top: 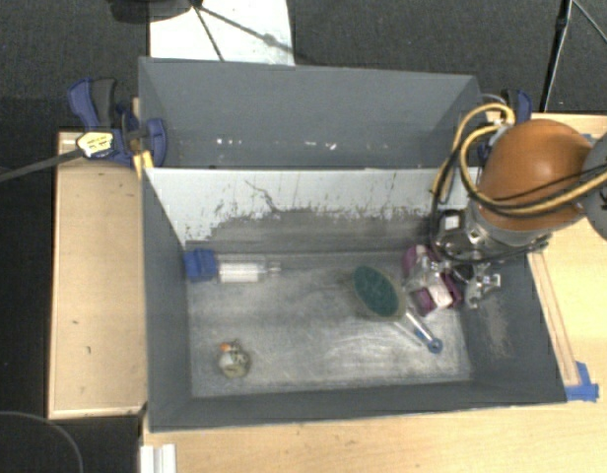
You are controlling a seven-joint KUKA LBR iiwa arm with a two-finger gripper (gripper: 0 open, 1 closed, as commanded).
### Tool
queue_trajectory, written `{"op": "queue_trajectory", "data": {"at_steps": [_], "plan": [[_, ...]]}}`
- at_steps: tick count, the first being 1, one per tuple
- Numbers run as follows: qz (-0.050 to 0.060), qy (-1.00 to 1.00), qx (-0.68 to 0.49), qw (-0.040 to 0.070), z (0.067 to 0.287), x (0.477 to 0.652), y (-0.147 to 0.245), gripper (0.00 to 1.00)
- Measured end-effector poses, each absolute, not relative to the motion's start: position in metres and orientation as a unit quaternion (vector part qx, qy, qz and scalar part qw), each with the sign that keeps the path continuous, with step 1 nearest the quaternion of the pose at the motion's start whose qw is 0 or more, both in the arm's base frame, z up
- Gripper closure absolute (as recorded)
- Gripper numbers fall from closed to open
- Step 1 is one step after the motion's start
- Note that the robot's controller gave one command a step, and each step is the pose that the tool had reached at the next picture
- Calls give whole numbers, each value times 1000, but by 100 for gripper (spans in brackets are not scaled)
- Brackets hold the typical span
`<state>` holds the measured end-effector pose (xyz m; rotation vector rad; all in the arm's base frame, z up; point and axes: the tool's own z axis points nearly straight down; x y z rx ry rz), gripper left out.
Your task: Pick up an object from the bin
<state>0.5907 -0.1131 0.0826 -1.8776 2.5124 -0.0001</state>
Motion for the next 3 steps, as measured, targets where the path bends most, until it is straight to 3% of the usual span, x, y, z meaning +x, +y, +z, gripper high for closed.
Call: {"op": "queue_trajectory", "data": {"at_steps": [1,2,3], "plan": [[2,802,-597,-1,82,589,-114,100],[-2,791,-612,4,172,585,-101,100],[-3,791,-612,4,280,580,-92,100]]}}
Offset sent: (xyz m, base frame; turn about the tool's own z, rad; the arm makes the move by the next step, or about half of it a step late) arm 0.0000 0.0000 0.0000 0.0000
